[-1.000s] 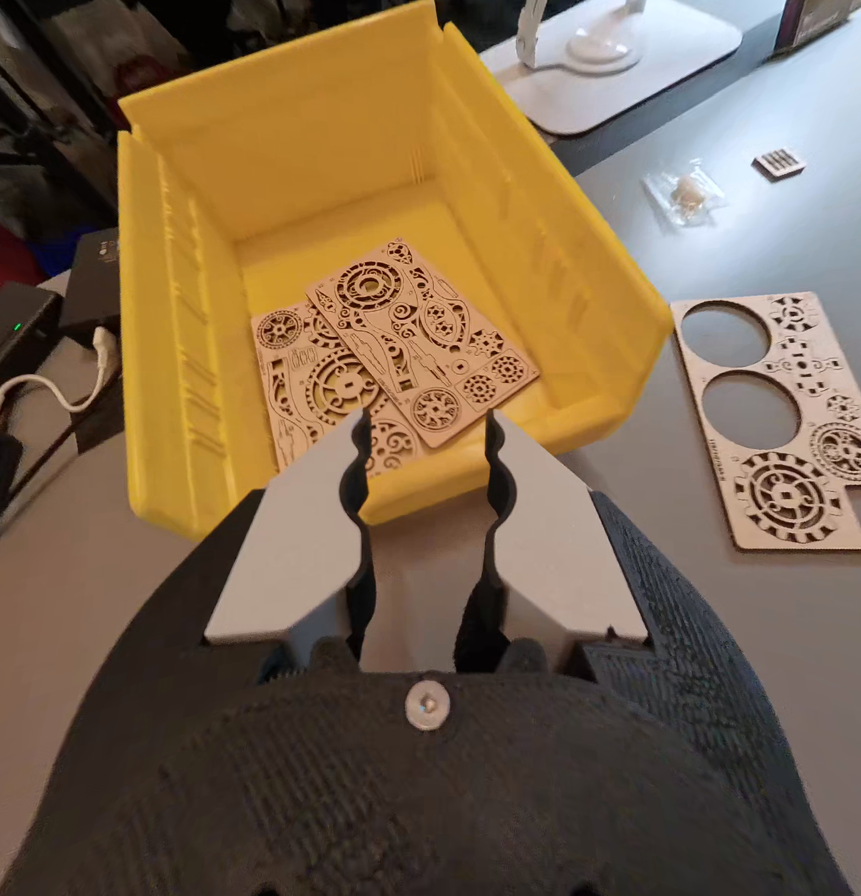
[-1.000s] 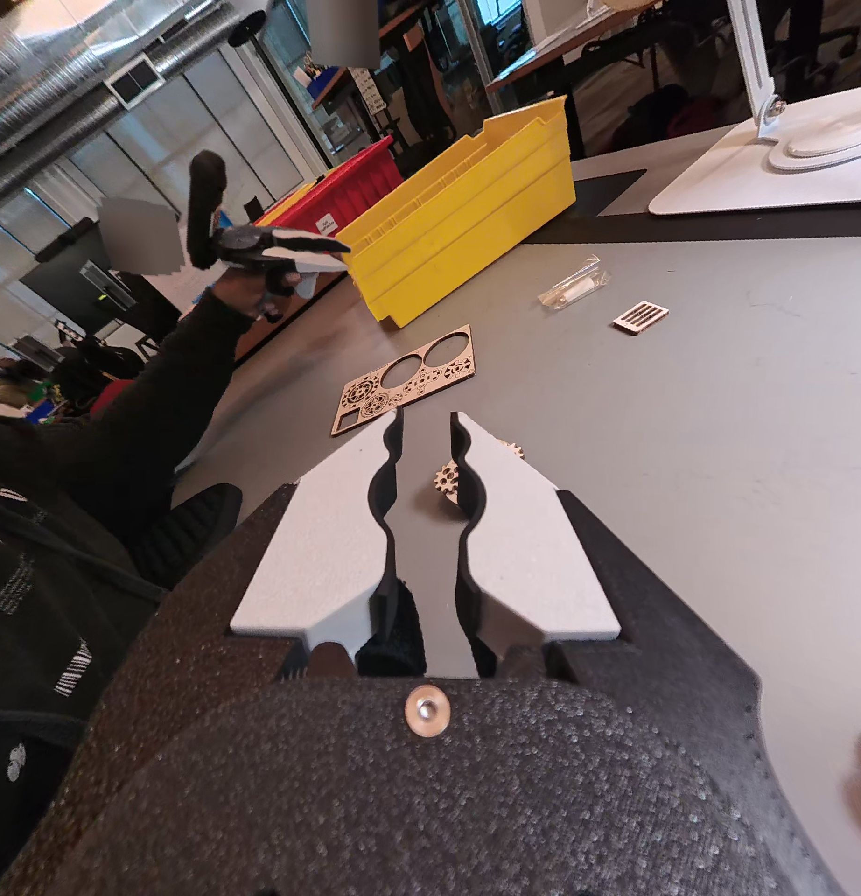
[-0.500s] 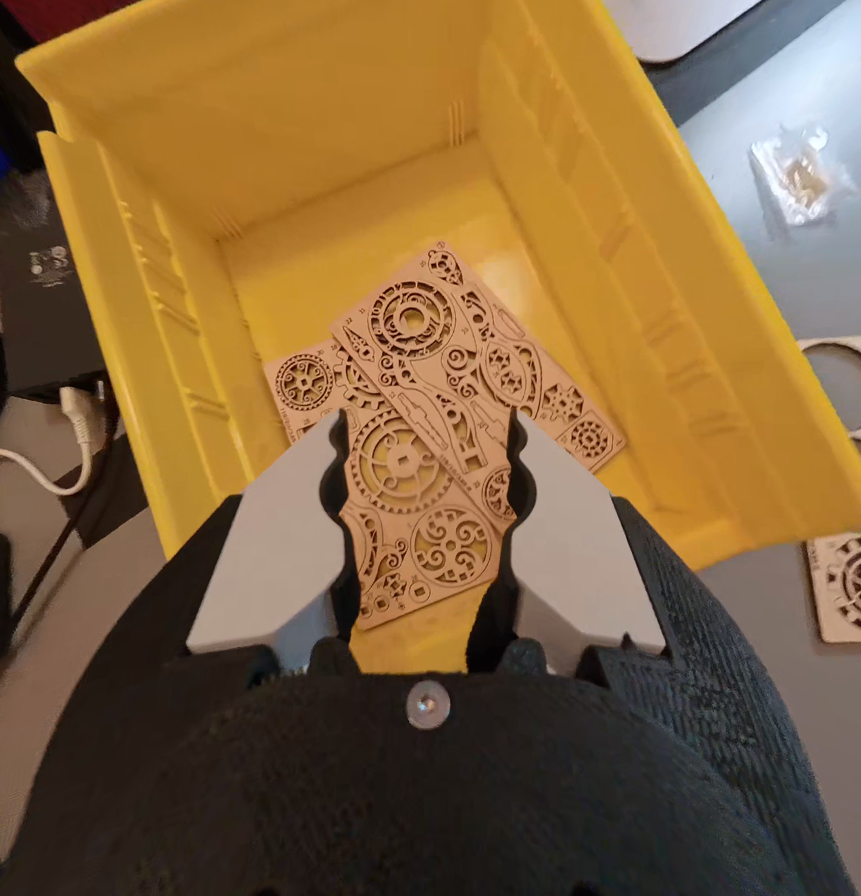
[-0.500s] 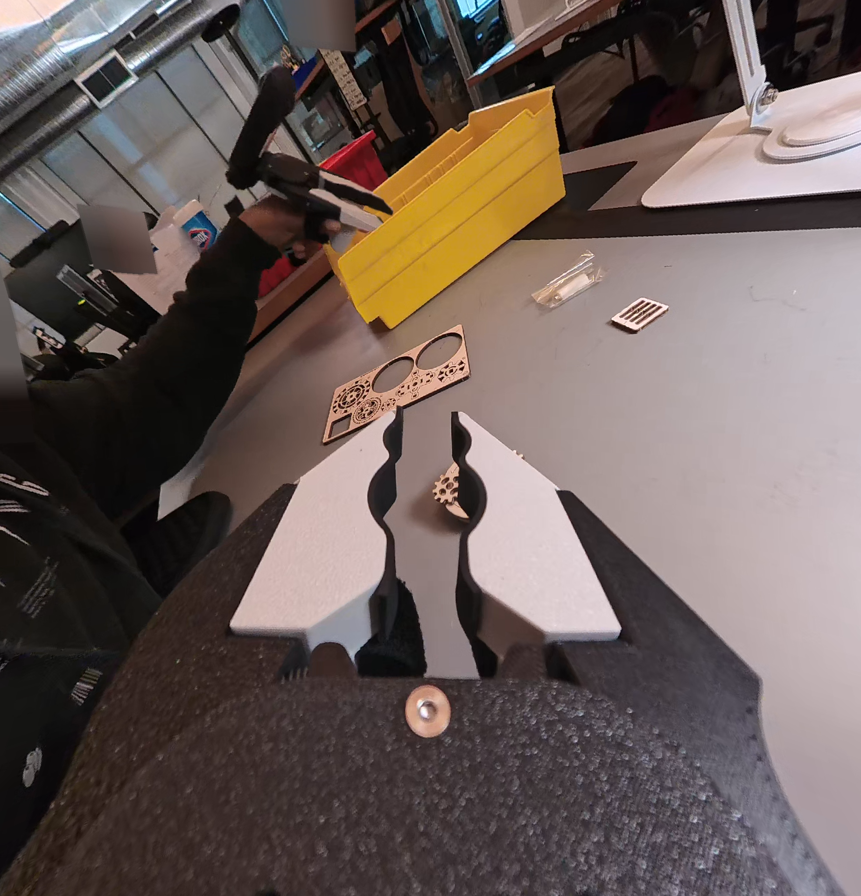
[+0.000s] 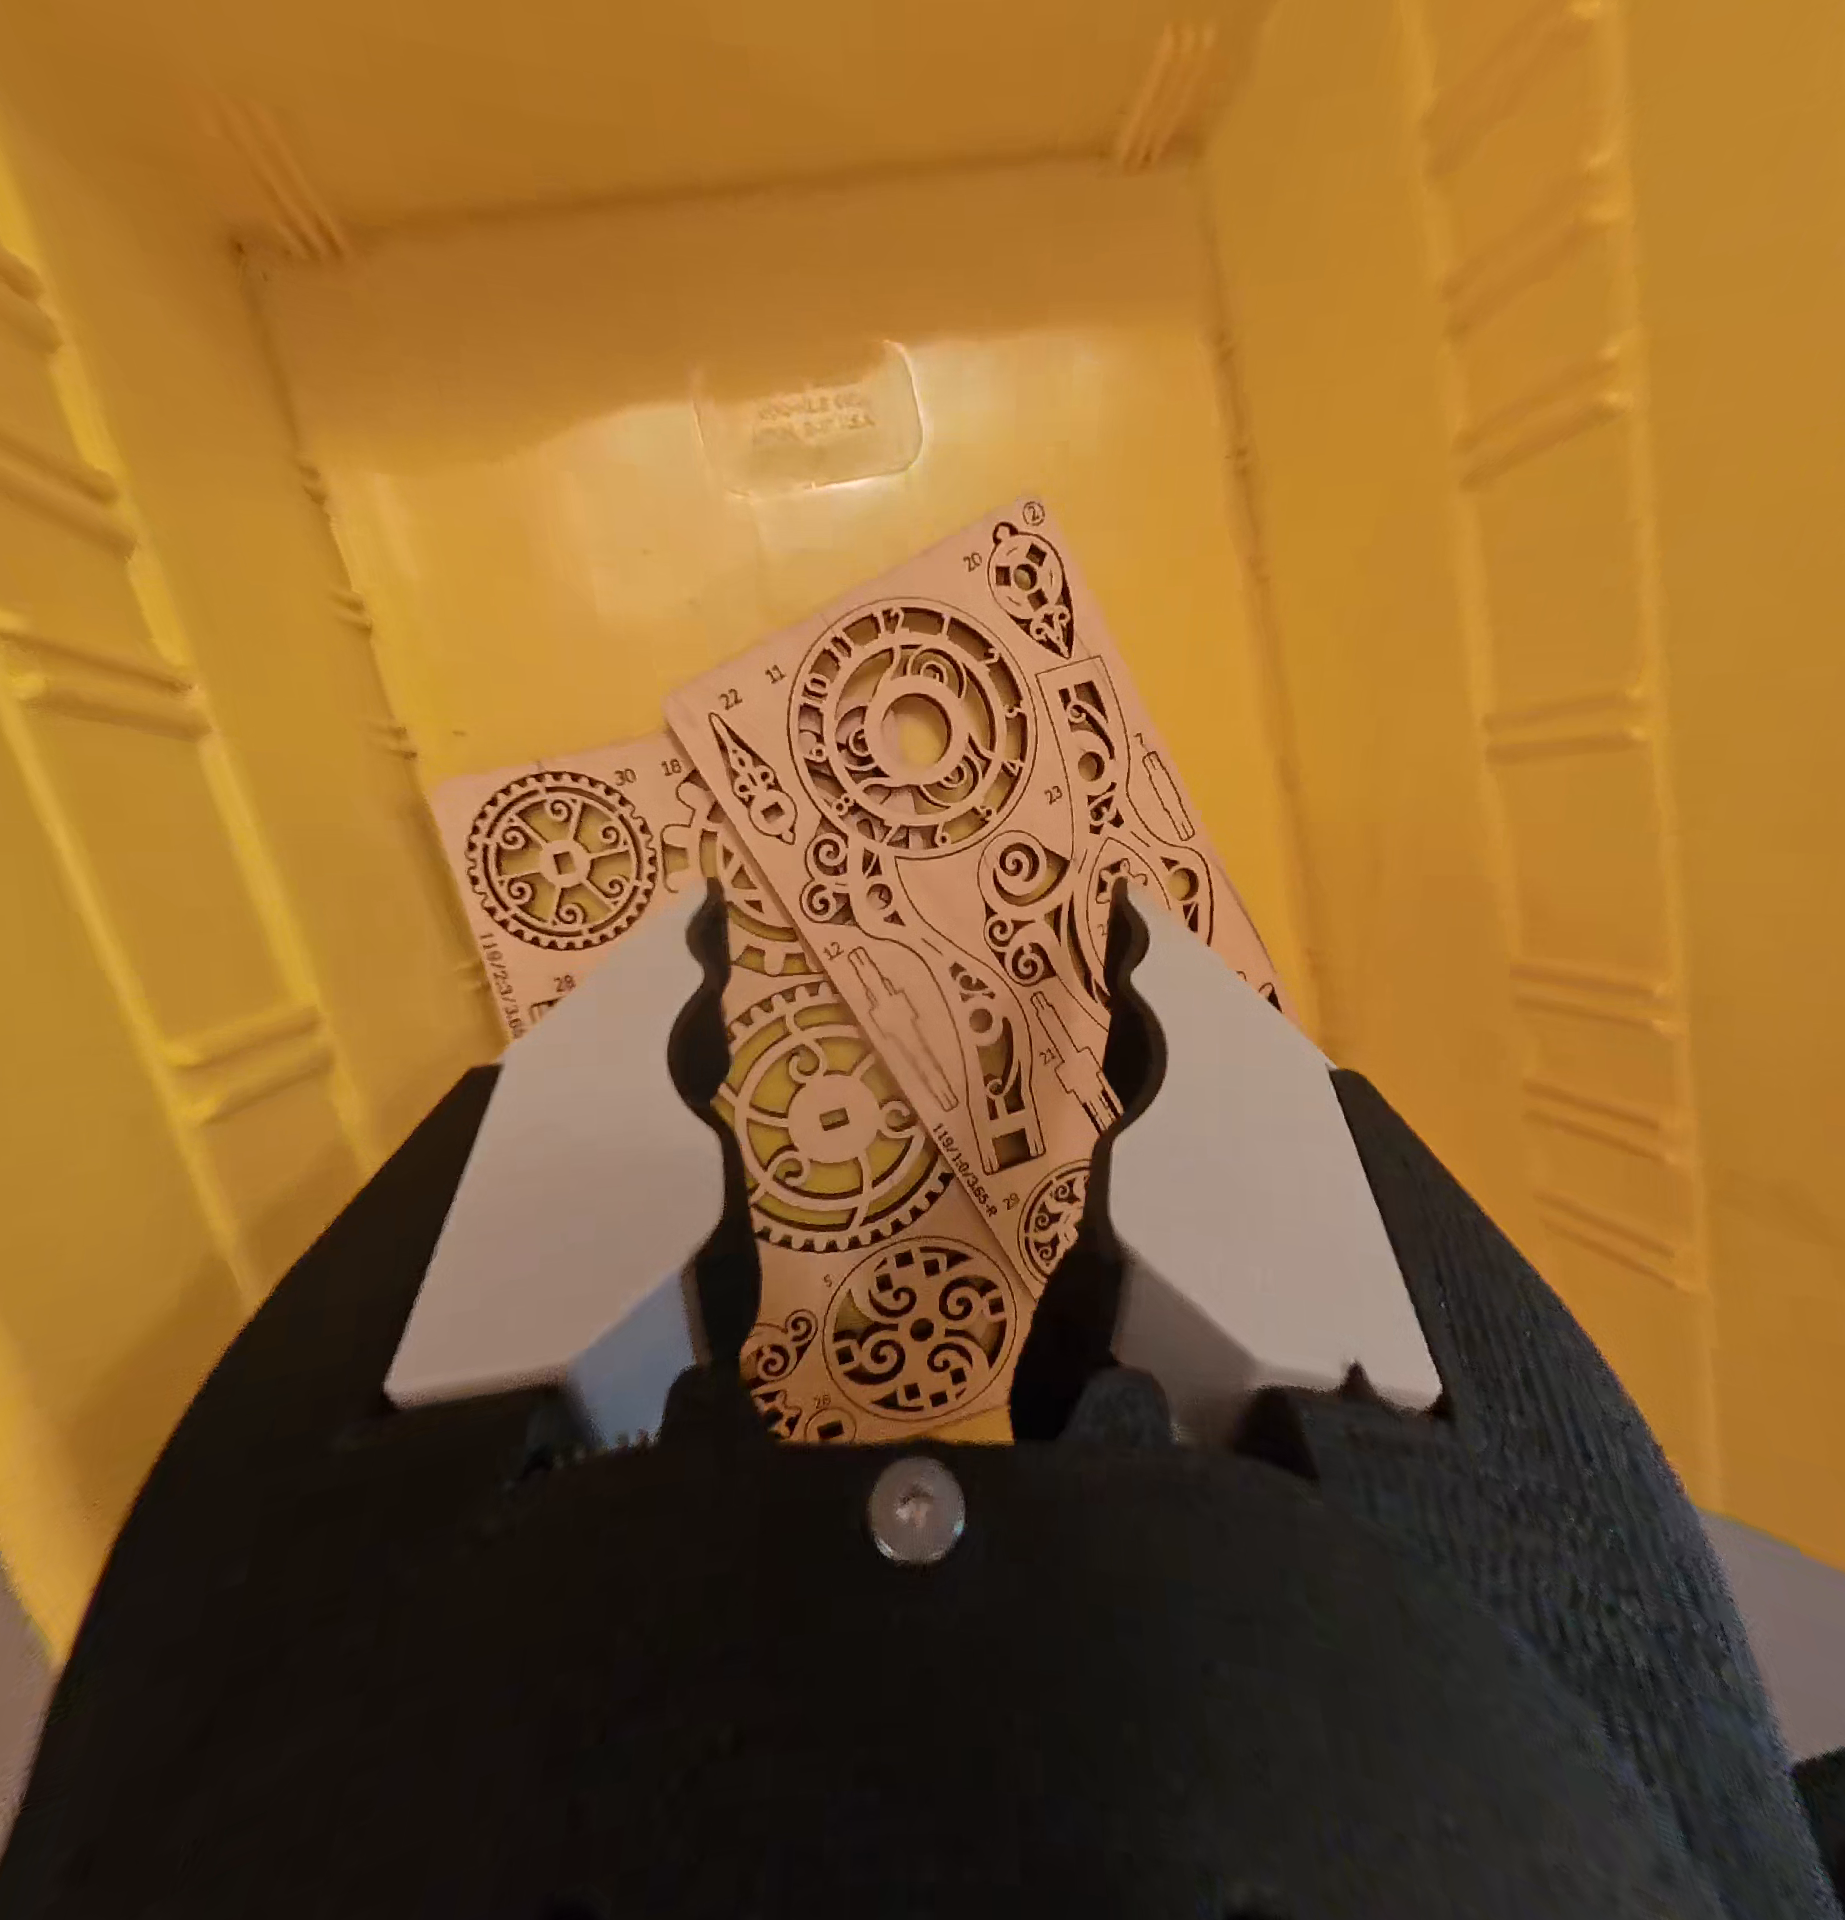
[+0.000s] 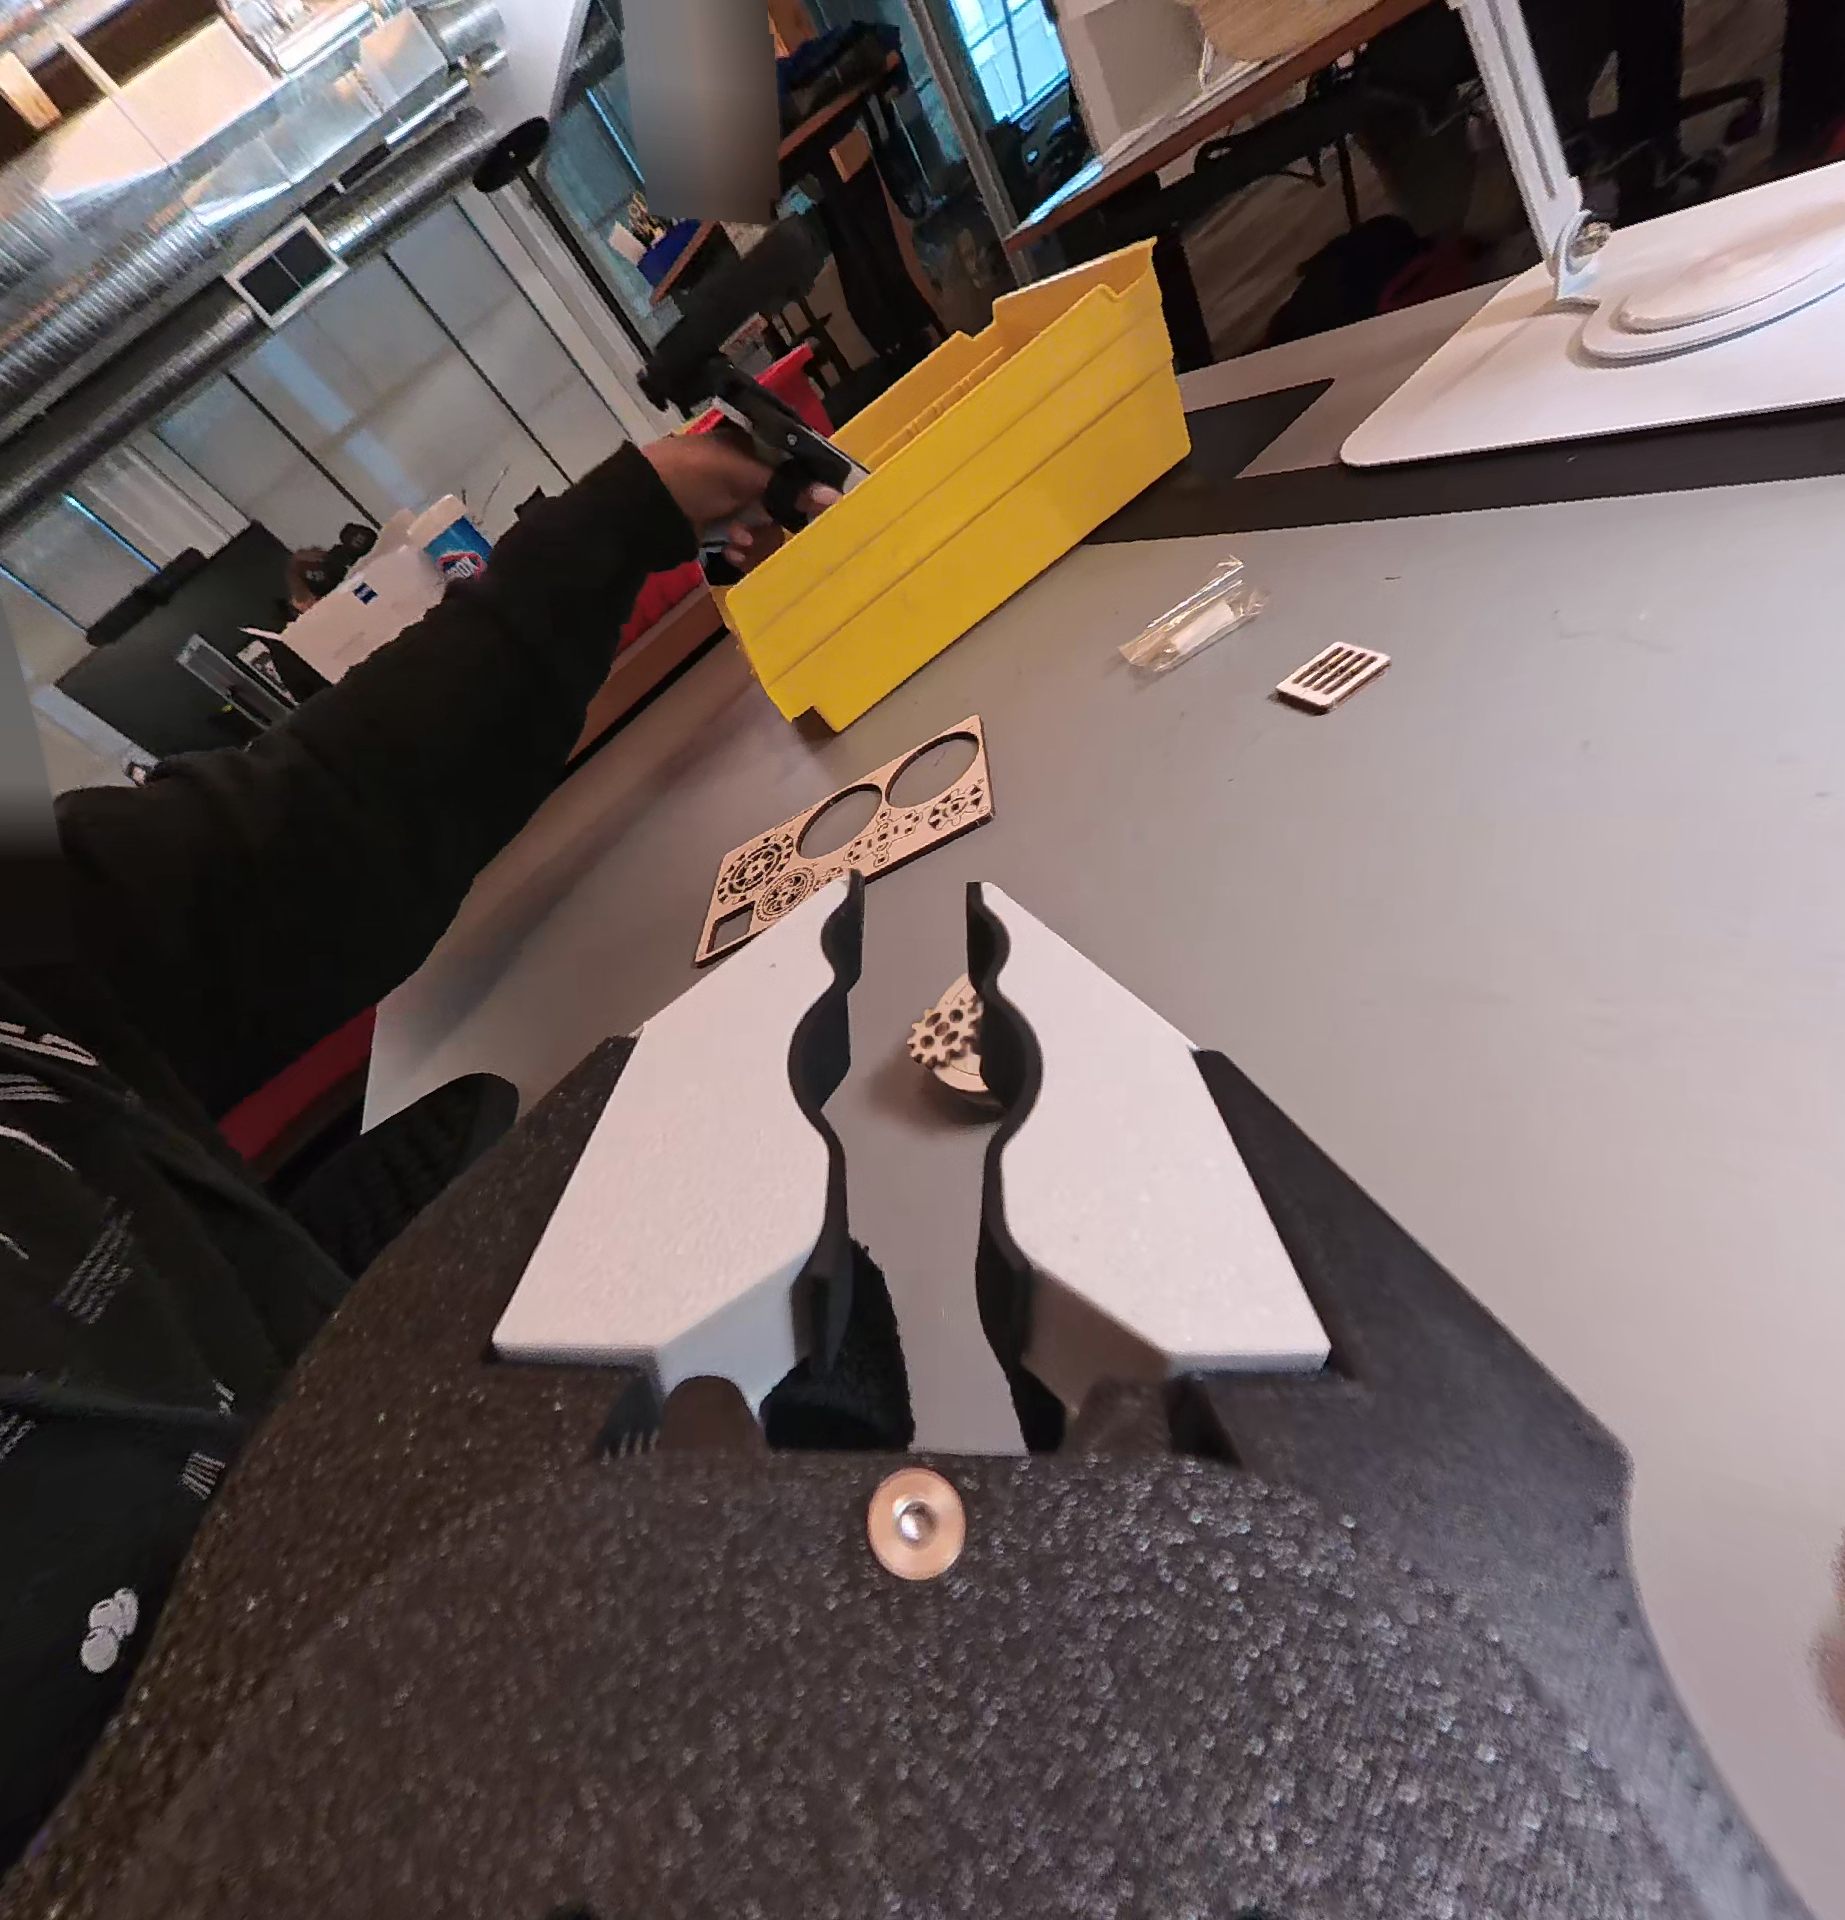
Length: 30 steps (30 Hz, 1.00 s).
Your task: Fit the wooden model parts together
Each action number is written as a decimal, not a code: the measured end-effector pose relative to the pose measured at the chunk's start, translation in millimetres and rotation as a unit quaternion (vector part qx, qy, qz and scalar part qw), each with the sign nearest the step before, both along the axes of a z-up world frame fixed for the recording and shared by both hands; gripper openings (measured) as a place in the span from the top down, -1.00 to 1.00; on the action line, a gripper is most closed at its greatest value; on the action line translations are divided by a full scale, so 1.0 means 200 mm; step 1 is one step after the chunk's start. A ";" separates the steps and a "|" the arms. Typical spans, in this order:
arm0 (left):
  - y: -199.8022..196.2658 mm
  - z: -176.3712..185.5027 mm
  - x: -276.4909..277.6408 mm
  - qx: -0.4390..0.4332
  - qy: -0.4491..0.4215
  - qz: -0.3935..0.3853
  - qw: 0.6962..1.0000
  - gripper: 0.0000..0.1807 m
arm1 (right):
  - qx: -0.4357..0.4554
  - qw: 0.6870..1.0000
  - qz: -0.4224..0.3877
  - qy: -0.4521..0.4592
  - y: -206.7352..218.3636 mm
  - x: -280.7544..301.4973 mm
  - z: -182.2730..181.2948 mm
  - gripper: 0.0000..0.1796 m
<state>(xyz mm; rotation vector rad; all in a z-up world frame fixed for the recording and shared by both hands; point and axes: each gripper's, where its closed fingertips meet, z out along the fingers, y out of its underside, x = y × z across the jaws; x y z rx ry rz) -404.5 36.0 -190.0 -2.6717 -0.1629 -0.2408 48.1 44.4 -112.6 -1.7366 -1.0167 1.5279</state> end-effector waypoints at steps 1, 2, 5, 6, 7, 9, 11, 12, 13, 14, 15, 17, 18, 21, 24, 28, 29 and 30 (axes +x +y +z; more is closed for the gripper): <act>0.00 -0.02 0.01 -0.005 -0.005 0.000 1.000 0.20 | -0.002 1.000 -0.003 0.001 0.01 0.01 0.00 0.81; -0.01 -0.03 0.02 -0.011 -0.008 -0.002 1.000 0.21 | -0.005 1.000 -0.005 0.003 0.01 0.01 0.00 0.81; -0.01 -0.05 0.04 -0.012 -0.009 -0.008 1.000 0.29 | -0.010 1.000 -0.006 0.006 0.02 0.01 -0.01 0.81; -0.01 -0.05 0.05 -0.010 -0.017 -0.007 1.000 0.28 | -0.012 1.000 -0.005 0.007 0.02 0.01 -0.01 0.81; 0.00 -0.05 0.05 -0.008 -0.020 -0.003 1.000 0.30 | -0.012 1.000 -0.004 0.008 0.02 0.00 -0.01 0.81; 0.00 -0.04 0.06 0.005 -0.041 0.001 0.999 0.43 | -0.012 1.000 0.000 0.009 0.01 -0.01 -0.02 0.81; 0.02 0.00 0.10 0.029 -0.096 0.003 0.995 0.67 | -0.011 1.000 0.001 0.011 0.01 -0.01 -0.01 0.81; 0.03 0.02 0.12 0.041 -0.117 0.002 0.992 0.72 | -0.011 1.000 0.002 0.013 0.01 -0.01 -0.01 0.81; 0.03 0.03 0.13 0.046 -0.124 0.002 0.991 0.74 | -0.012 1.000 0.001 0.014 0.01 -0.01 -0.01 0.81; 0.03 0.03 0.12 0.046 -0.116 0.006 0.992 0.74 | -0.013 1.000 0.000 0.015 0.02 -0.01 -0.01 0.81; 0.03 0.03 0.10 0.046 -0.101 0.012 0.994 0.74 | -0.014 1.000 0.000 0.016 0.02 0.00 -0.01 0.81; 0.03 0.03 0.06 0.049 -0.076 0.025 0.996 0.69 | -0.015 1.000 -0.001 0.017 0.02 0.00 -0.01 0.81; 0.03 0.04 0.03 0.052 -0.059 0.032 0.996 0.64 | -0.015 1.000 -0.002 0.018 0.02 0.00 -0.01 0.81; 0.06 0.06 -0.03 0.059 -0.024 0.044 0.997 0.44 | -0.017 1.000 -0.002 0.022 0.02 0.00 -0.01 0.81; 0.12 0.08 -0.04 0.060 -0.009 0.041 0.997 0.32 | -0.017 1.000 0.000 0.025 0.02 0.00 -0.02 0.81; 0.20 0.02 -0.01 0.023 0.000 0.011 1.000 0.24 | -0.019 0.999 0.003 0.030 0.02 -0.01 -0.01 0.81; 0.21 0.00 0.00 0.012 0.004 -0.003 1.000 0.26 | -0.019 0.999 0.003 0.031 0.02 -0.01 -0.01 0.81; 0.22 -0.03 0.01 -0.004 0.008 -0.018 1.000 0.27 | -0.018 0.999 0.004 0.032 0.02 -0.01 -0.01 0.81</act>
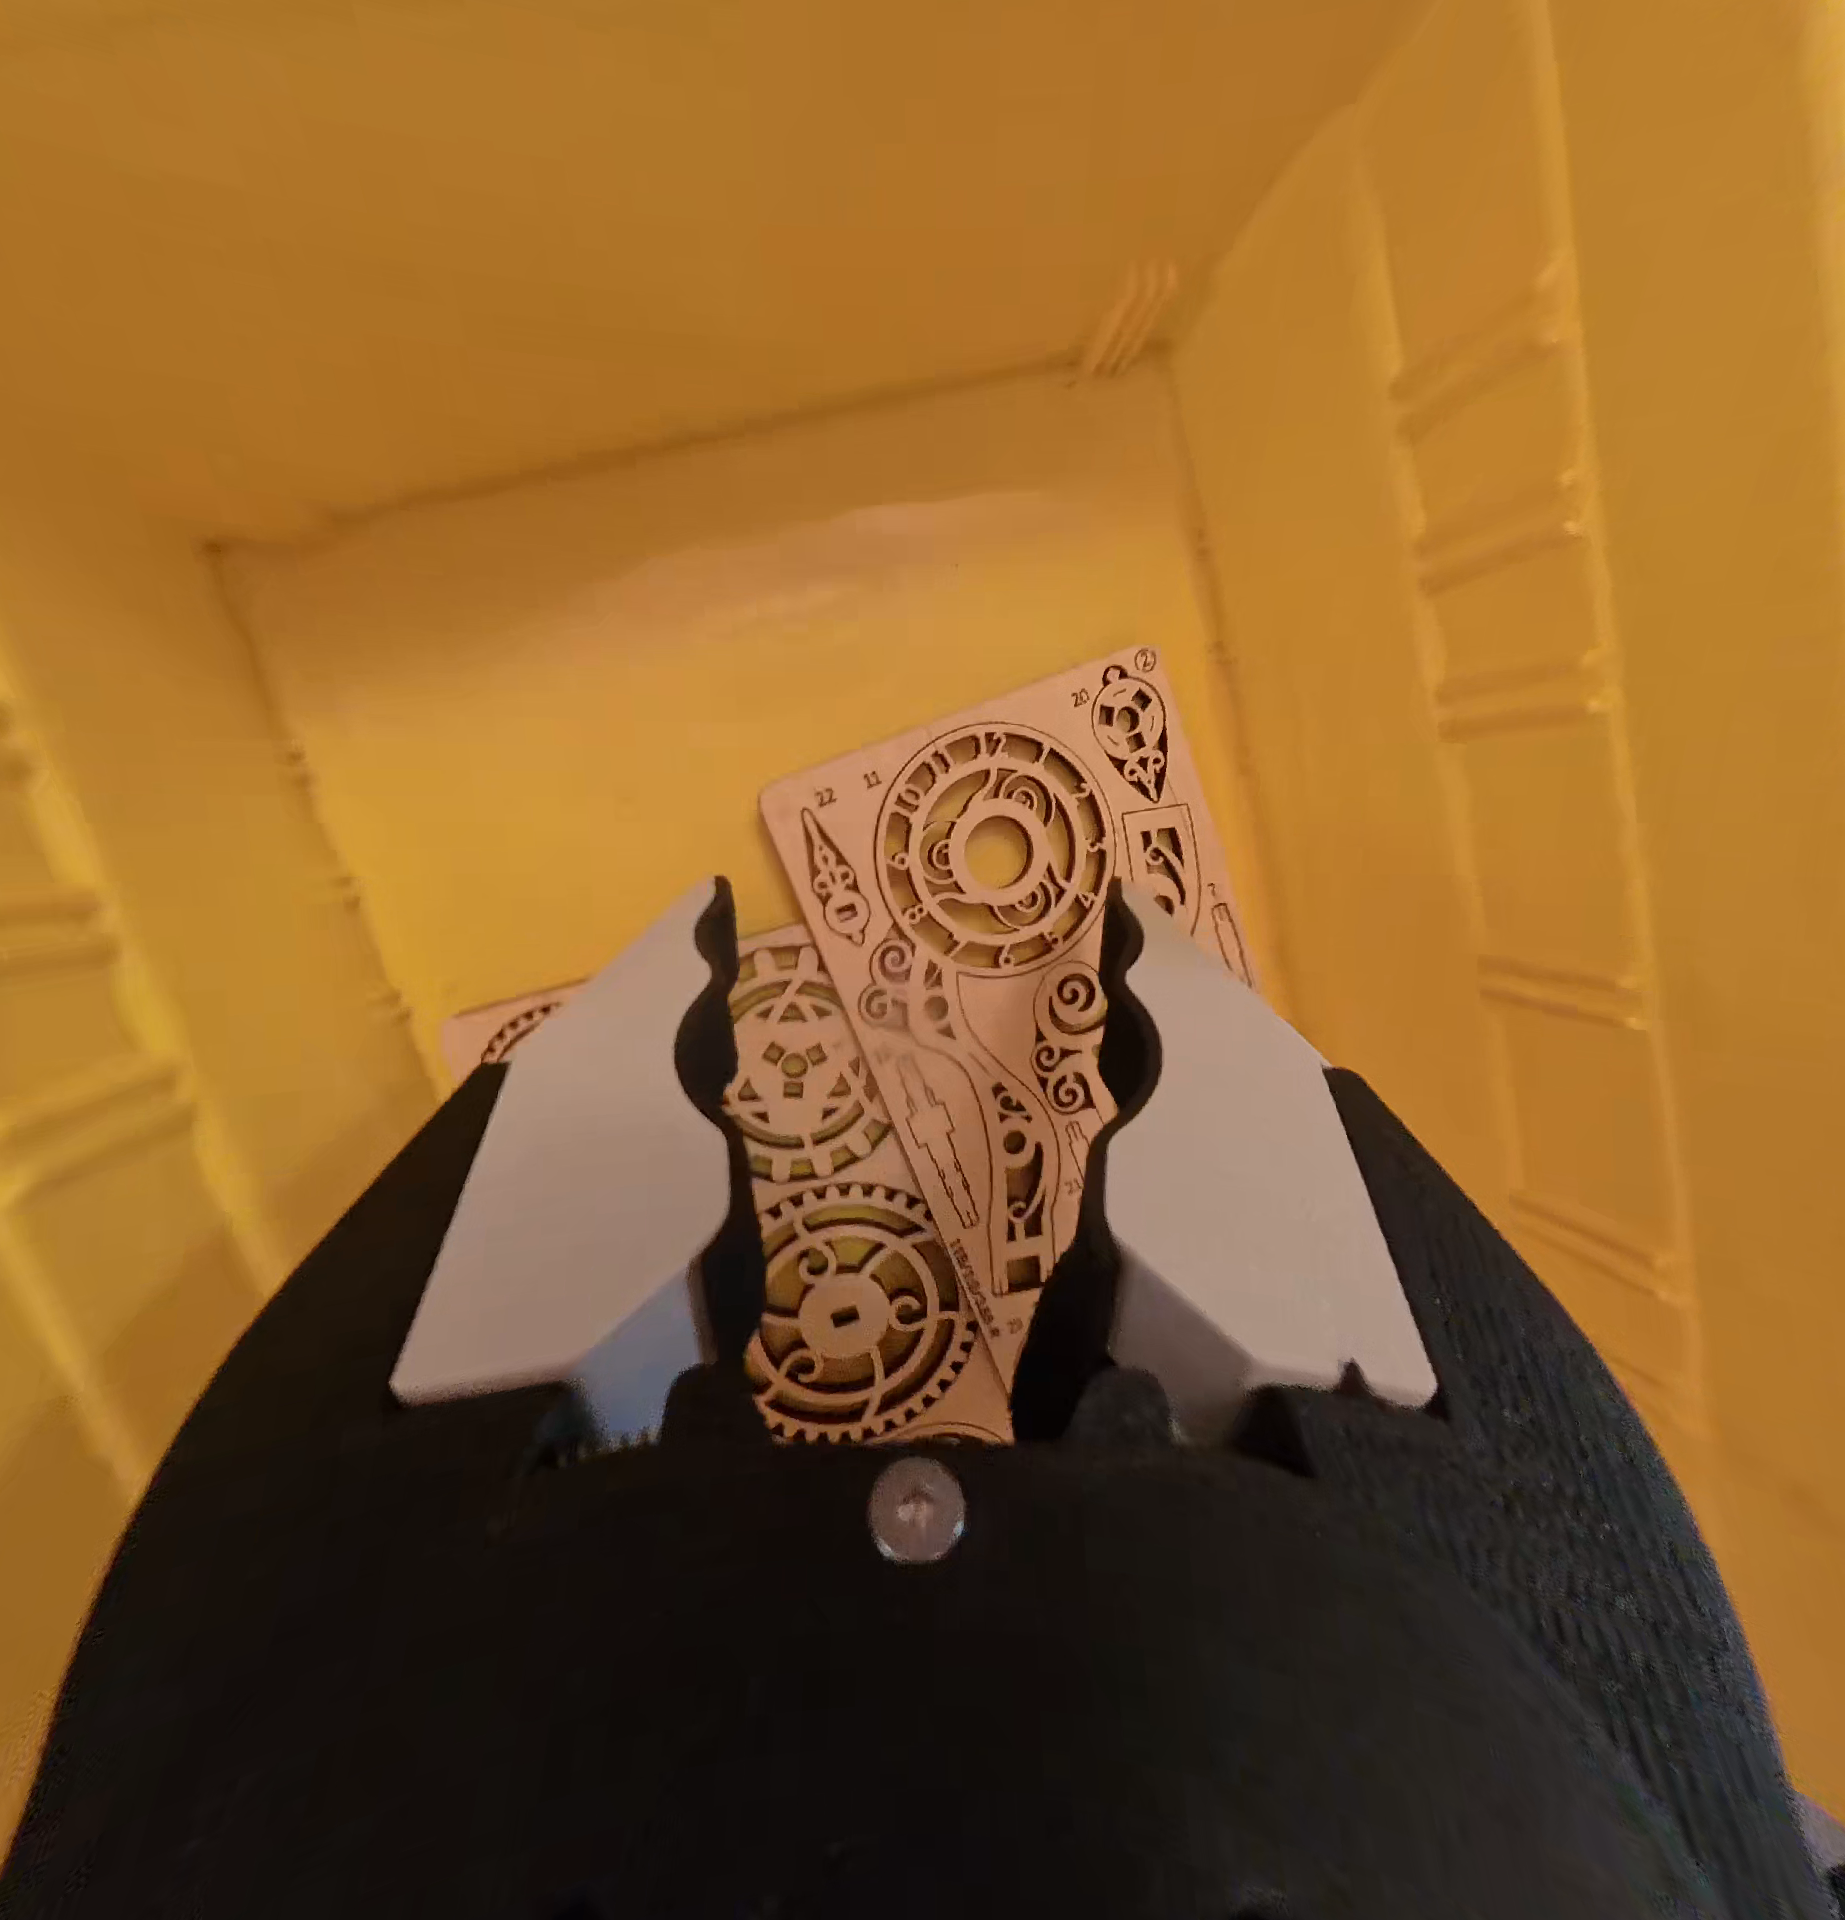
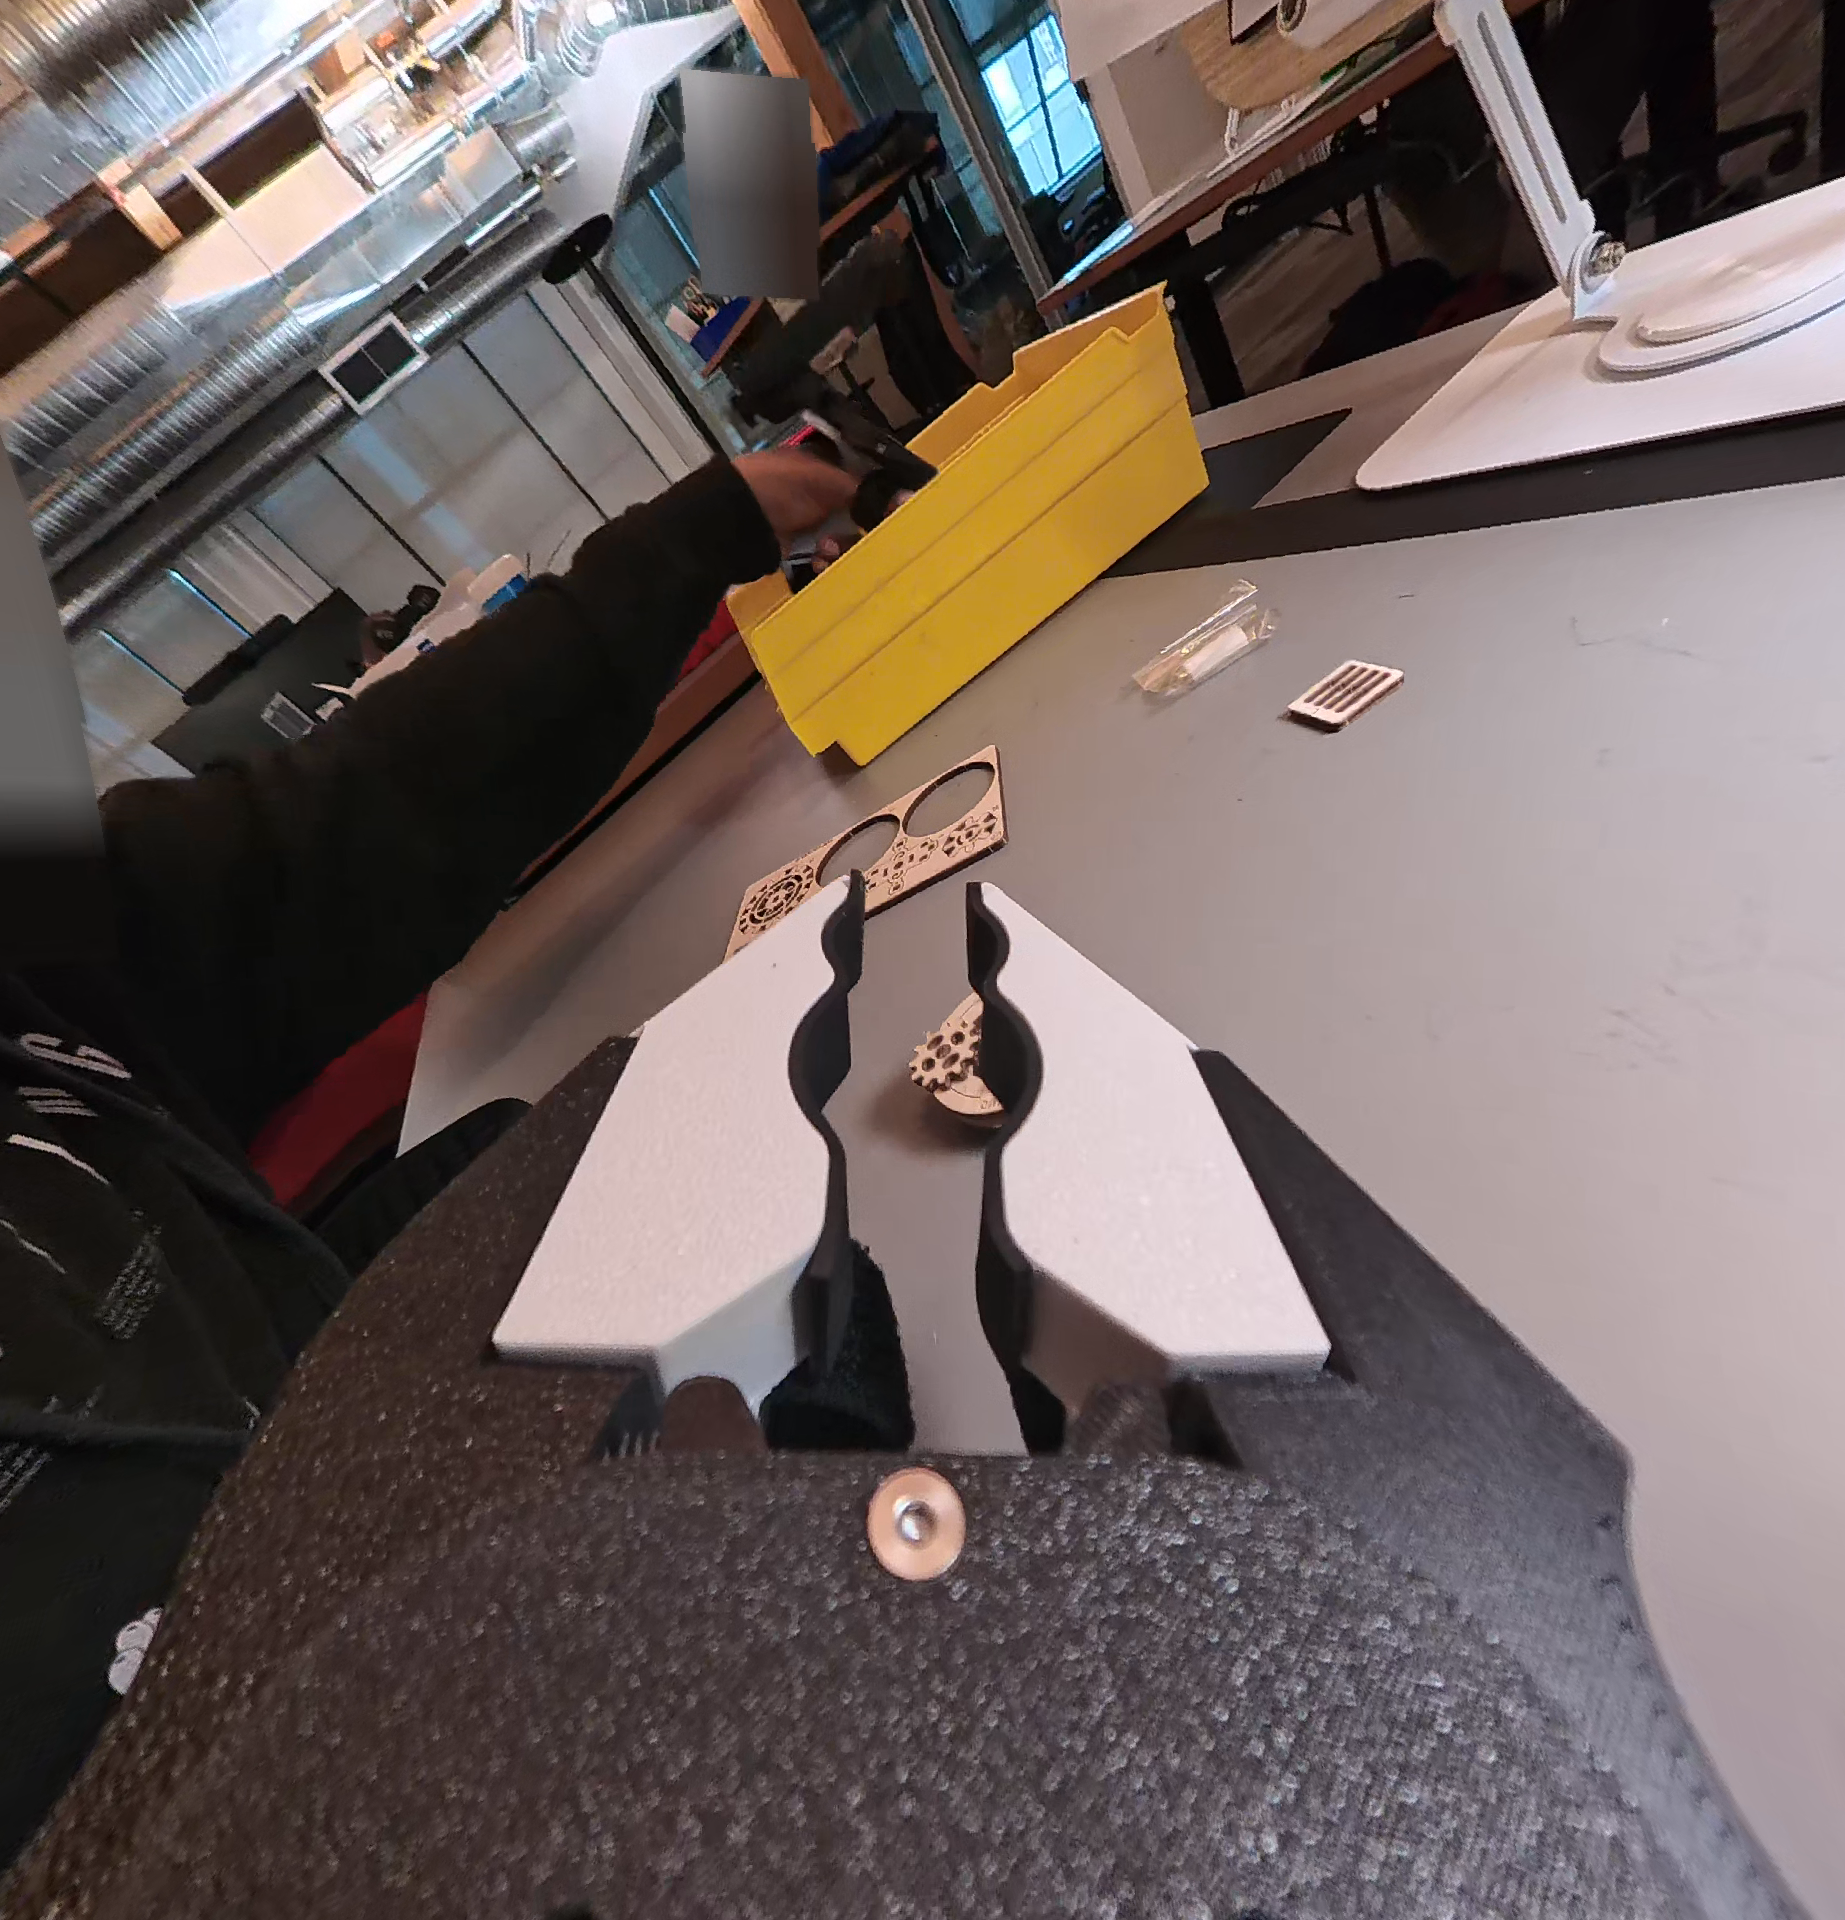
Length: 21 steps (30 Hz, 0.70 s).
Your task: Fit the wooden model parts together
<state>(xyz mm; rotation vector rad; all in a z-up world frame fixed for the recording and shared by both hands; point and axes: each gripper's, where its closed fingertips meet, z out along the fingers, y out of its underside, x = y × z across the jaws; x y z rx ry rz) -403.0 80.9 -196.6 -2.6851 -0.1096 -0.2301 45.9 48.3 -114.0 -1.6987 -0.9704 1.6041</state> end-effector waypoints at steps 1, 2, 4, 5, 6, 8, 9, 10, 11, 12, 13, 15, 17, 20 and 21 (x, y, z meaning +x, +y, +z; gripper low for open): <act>0.01 -0.03 0.01 -0.016 0.002 -0.013 1.000 0.28 | 0.002 1.000 0.001 0.000 0.00 0.00 0.00 0.81; 0.01 -0.06 0.02 -0.032 0.002 -0.024 0.999 0.30 | 0.004 1.000 0.001 0.000 0.00 0.00 0.01 0.81; 0.04 -0.06 0.02 -0.035 0.003 -0.039 0.999 0.32 | 0.009 1.000 0.000 -0.002 0.00 0.01 0.01 0.81; 0.05 -0.06 0.03 -0.039 -0.004 -0.040 0.998 0.37 | 0.010 1.000 -0.002 -0.002 0.01 0.02 0.02 0.81; 0.05 -0.06 0.04 -0.044 -0.014 -0.045 0.998 0.45 | 0.010 1.000 -0.005 -0.002 0.02 0.03 0.02 0.81; 0.04 -0.06 0.04 -0.056 -0.018 -0.050 0.997 0.52 | 0.005 1.000 -0.011 0.000 0.03 0.05 0.01 0.81; 0.03 -0.06 0.03 -0.060 -0.019 -0.049 0.997 0.59 | 0.003 1.000 -0.013 0.002 0.04 0.06 0.02 0.81; 0.02 -0.06 0.03 -0.060 -0.028 -0.049 0.997 0.64 | 0.002 1.000 -0.015 0.003 0.05 0.06 0.02 0.81; 0.02 -0.05 0.03 -0.053 -0.043 -0.048 0.997 0.72 | 0.001 1.000 -0.016 0.004 0.05 0.06 0.02 0.81; 0.02 -0.03 0.03 -0.038 -0.060 -0.043 0.997 0.81 | 0.001 1.000 -0.016 0.005 0.05 0.06 0.02 0.81; 0.03 0.00 0.04 -0.020 -0.084 -0.042 0.995 0.84 | 0.001 1.000 -0.016 0.006 0.05 0.06 0.02 0.81; 0.03 0.07 0.05 0.012 -0.114 -0.039 0.993 0.91 | 0.000 1.000 -0.013 0.007 0.05 0.06 0.01 0.81; 0.02 0.16 0.07 0.043 -0.139 -0.048 0.988 0.95 | 0.001 1.000 -0.010 0.006 0.05 0.05 0.02 0.81; 0.00 0.27 0.09 0.082 -0.162 -0.061 0.981 0.98 | 0.005 1.000 -0.007 0.007 0.05 0.05 0.03 0.81; -0.01 0.31 0.10 0.096 -0.168 -0.065 0.979 0.99 | 0.006 1.000 -0.006 0.008 0.04 0.05 0.04 0.81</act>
